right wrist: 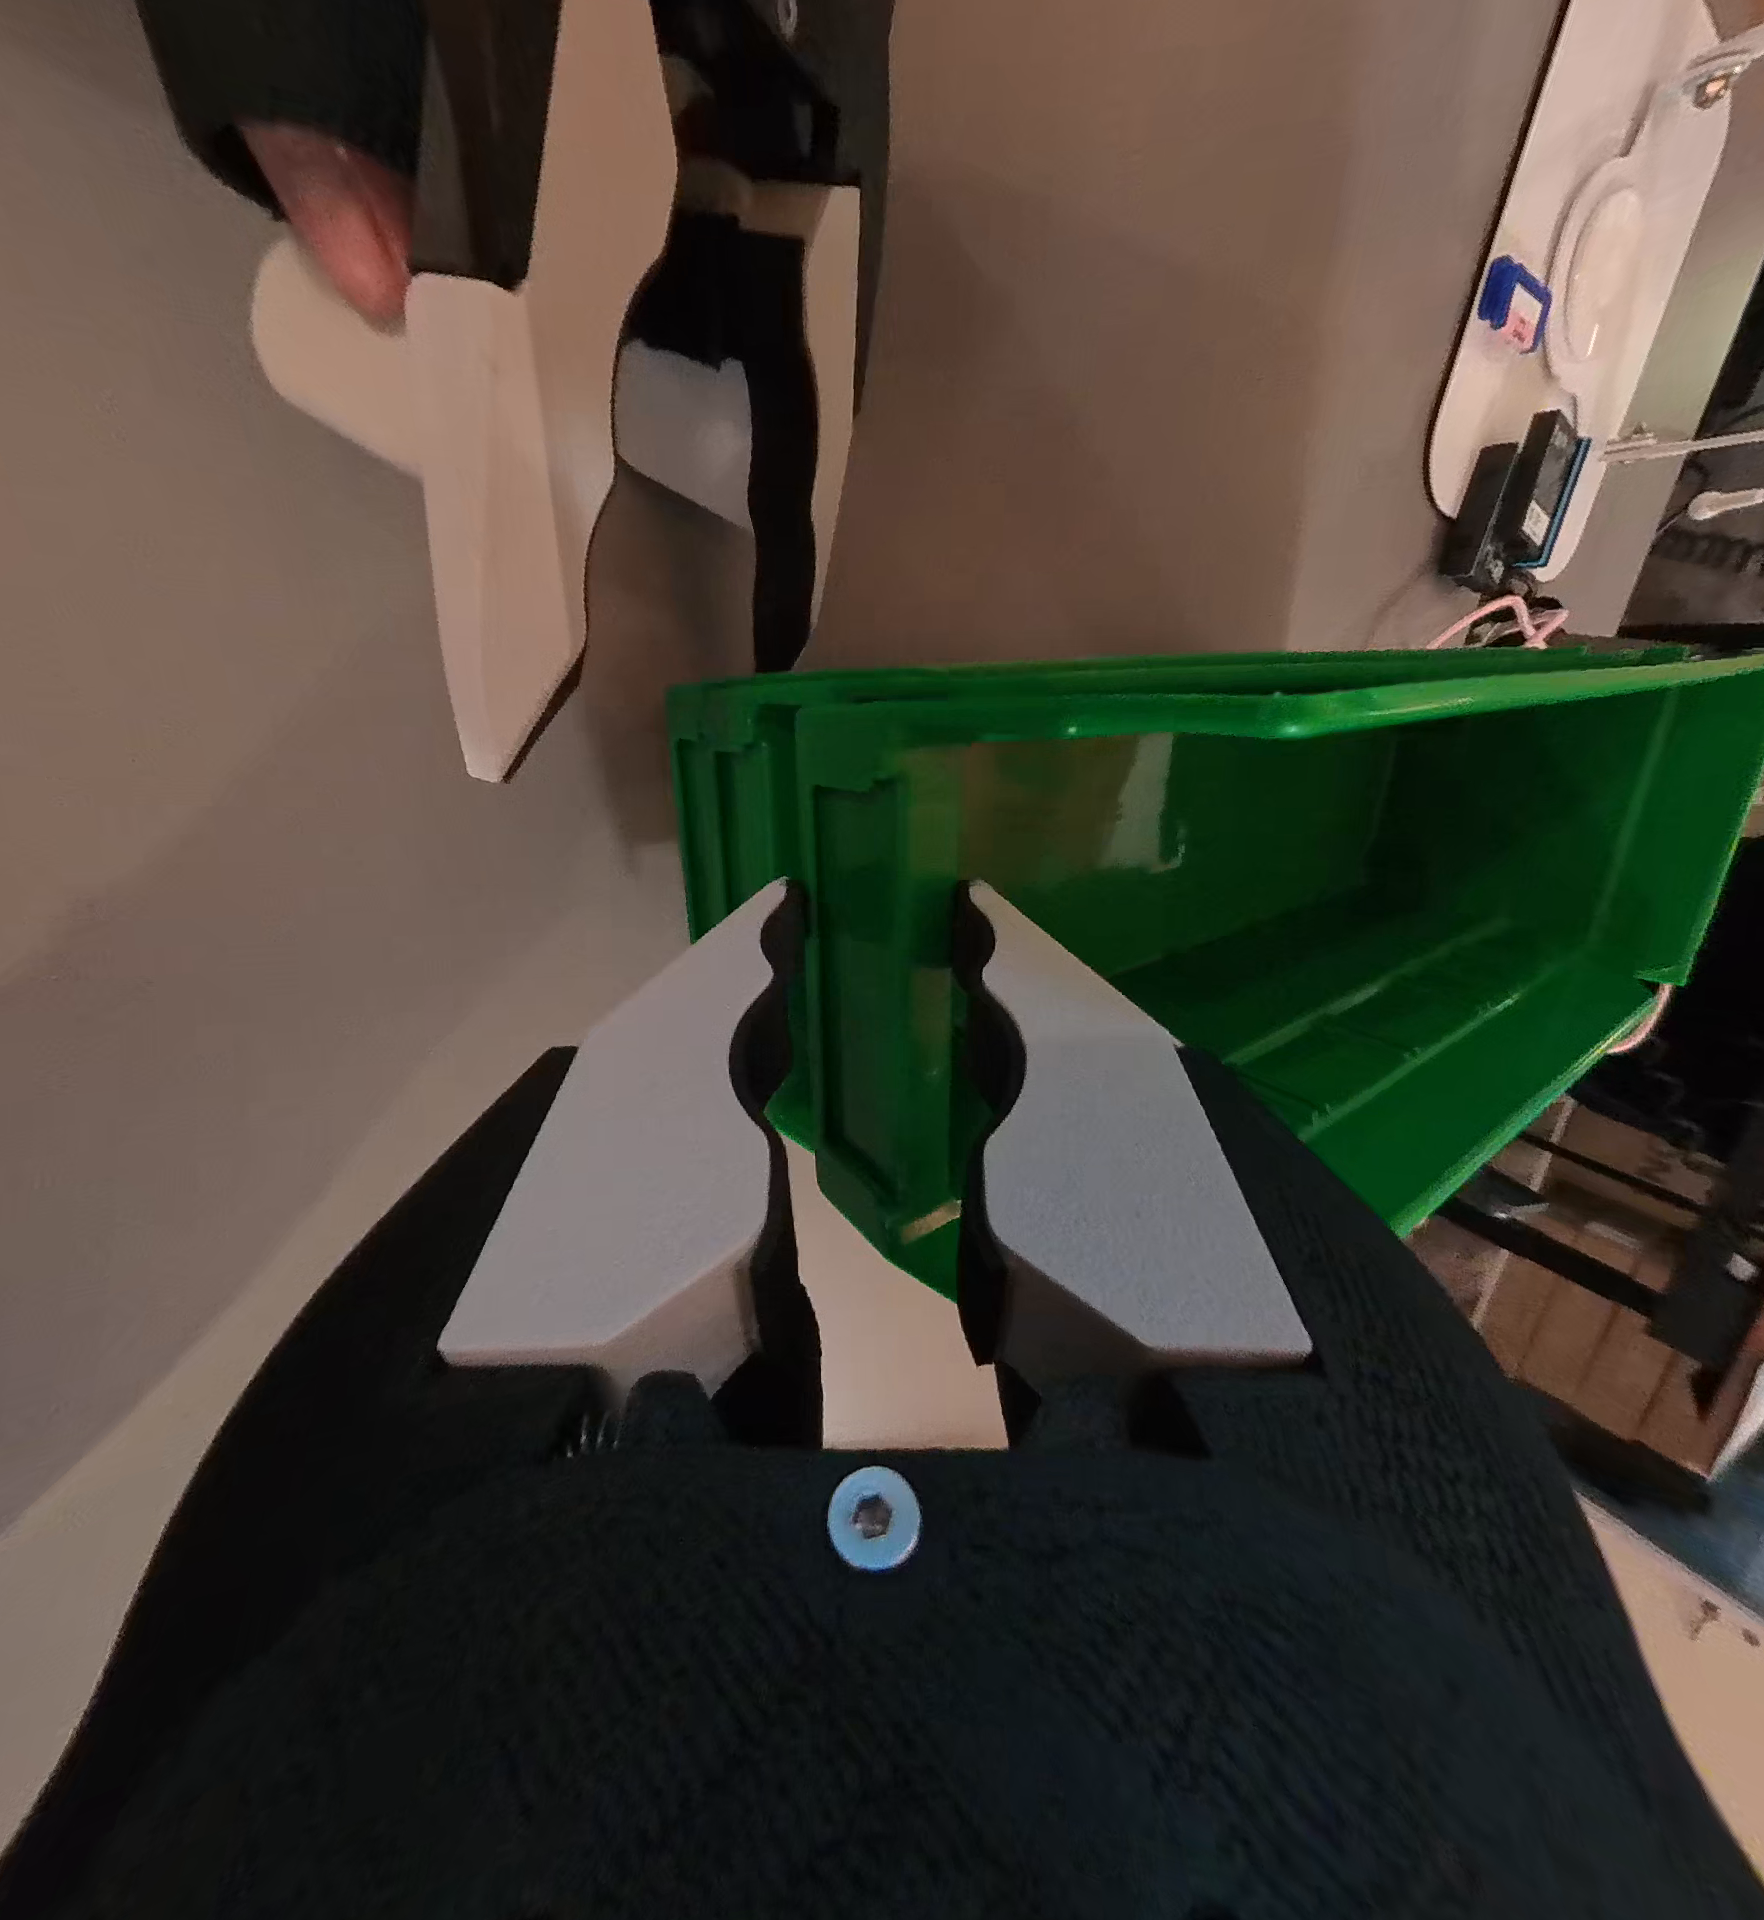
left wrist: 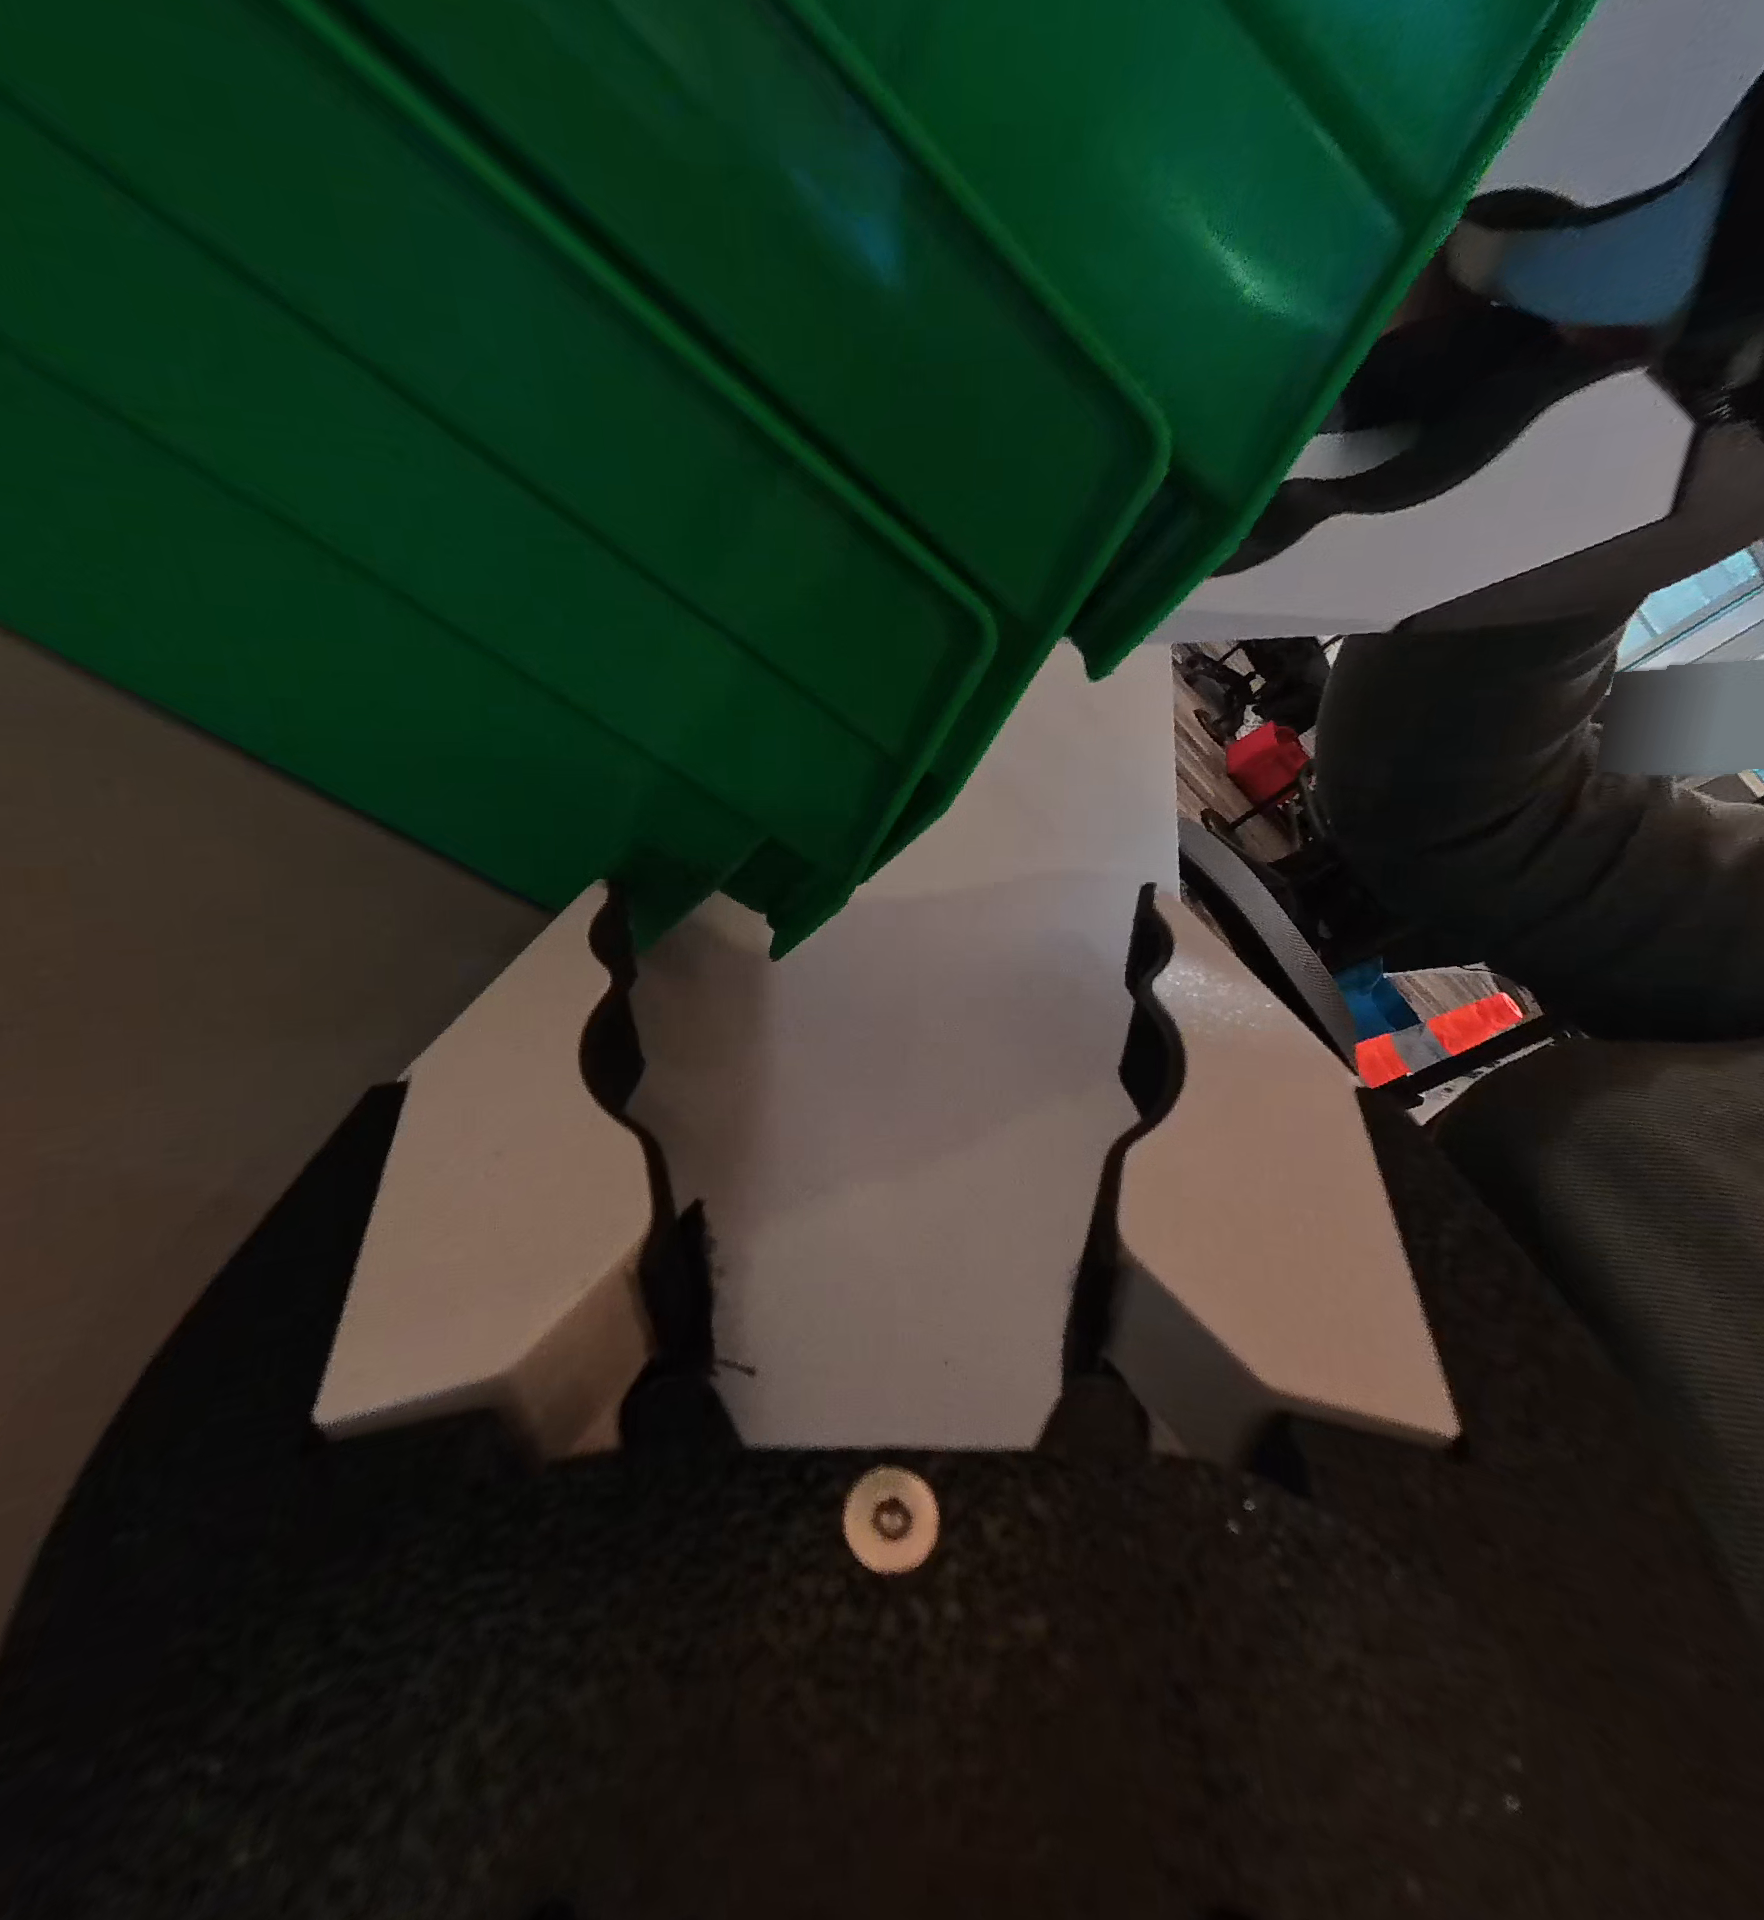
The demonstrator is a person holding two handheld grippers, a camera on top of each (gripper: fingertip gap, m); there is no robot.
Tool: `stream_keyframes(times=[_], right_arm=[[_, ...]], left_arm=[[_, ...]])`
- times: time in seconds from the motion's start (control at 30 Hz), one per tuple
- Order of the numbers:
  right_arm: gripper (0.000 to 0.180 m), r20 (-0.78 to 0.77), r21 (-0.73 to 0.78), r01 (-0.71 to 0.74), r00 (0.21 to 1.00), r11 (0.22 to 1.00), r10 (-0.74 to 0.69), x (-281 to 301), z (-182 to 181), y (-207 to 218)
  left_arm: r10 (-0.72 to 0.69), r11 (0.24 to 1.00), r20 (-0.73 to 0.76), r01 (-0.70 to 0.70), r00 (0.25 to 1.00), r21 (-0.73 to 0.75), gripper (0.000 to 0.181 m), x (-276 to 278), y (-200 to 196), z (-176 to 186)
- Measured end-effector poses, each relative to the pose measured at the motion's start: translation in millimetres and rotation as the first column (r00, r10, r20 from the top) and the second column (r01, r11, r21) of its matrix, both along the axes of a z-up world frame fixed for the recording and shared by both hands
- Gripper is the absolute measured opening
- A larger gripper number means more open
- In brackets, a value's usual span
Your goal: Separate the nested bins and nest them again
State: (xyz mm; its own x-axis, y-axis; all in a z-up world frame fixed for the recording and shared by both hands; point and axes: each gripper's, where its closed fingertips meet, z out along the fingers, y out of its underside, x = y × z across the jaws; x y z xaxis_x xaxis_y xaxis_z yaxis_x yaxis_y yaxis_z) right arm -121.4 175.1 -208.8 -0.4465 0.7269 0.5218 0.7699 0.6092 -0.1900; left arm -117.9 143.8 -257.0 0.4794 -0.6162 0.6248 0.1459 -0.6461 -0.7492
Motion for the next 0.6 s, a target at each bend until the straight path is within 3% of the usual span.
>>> stream_keyframes(times=[0.6], right_arm=[[0.028,-0.061,0.003,0.12,0.991,0.993,-0.119,-4.5,0.7,-0.6]], left_arm=[[0.023,1.0,-0.011,-0.023,1.0,0.0,0.095,-2.1,2.6,-1.0]])
